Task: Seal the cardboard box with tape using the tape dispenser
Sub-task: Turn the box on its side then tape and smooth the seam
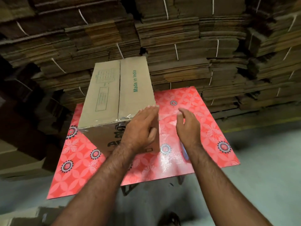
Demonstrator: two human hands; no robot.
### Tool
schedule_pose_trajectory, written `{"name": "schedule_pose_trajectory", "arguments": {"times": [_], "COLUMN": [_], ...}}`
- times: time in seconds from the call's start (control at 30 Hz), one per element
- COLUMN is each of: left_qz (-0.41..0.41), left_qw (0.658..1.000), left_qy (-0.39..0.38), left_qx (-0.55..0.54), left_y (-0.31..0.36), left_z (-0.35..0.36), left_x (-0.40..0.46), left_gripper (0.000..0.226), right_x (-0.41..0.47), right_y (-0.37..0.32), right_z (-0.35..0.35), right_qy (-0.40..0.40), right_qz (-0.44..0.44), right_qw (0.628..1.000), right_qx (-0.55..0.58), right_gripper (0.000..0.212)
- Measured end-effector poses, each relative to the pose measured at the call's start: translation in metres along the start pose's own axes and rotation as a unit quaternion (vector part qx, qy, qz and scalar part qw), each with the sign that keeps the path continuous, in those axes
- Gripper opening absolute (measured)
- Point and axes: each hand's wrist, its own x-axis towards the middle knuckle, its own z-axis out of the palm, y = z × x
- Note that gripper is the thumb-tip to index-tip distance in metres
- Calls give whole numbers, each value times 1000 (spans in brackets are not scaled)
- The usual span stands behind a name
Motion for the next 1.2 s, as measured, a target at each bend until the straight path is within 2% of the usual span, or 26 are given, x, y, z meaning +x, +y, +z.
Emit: {"name": "schedule_pose_trajectory", "arguments": {"times": [0.07,0.13,0.23,0.33,0.53,0.6,0.67,0.73,0.8,1.0,1.2], "left_qz": [-30,-47,-24,-3,10,14,-12,-64,-92,-41,-60], "left_qw": [999,999,1000,998,996,993,984,951,922,938,943], "left_qy": [21,20,-14,-38,-88,-114,-117,-109,-116,-136,-157], "left_qx": [-1,6,15,40,23,-15,-132,-283,-358,-316,-286], "left_y": [-12,-24,-36,-42,-45,-48,-55,-63,-68,-74,-71], "left_z": [-8,-12,-13,-16,-26,-35,-47,-58,-63,-63,-67], "left_x": [-7,-19,-30,-28,-23,-20,-19,-18,-15,-15,-10], "left_gripper": [69,69,74,77,80,80,78,67,58,60,62], "right_x": [-9,-21,-32,-31,-34,-40,-51,-64,-74,-78,-103], "right_y": [-42,-69,-78,-74,-61,-67,-78,-84,-84,-79,-73], "right_z": [-1,10,36,48,46,54,65,79,95,124,136], "right_qy": [26,-36,-115,-95,-116,-85,-7,35,32,54,53], "right_qz": [-58,-72,-2,61,44,17,-16,-44,-48,9,32], "right_qw": [997,995,991,992,992,996,995,985,977,978,976], "right_qx": [44,59,63,53,17,-28,-102,-164,-204,-201,-207], "right_gripper": [43,45,47,48,51,64,70,69,69,73,80]}}
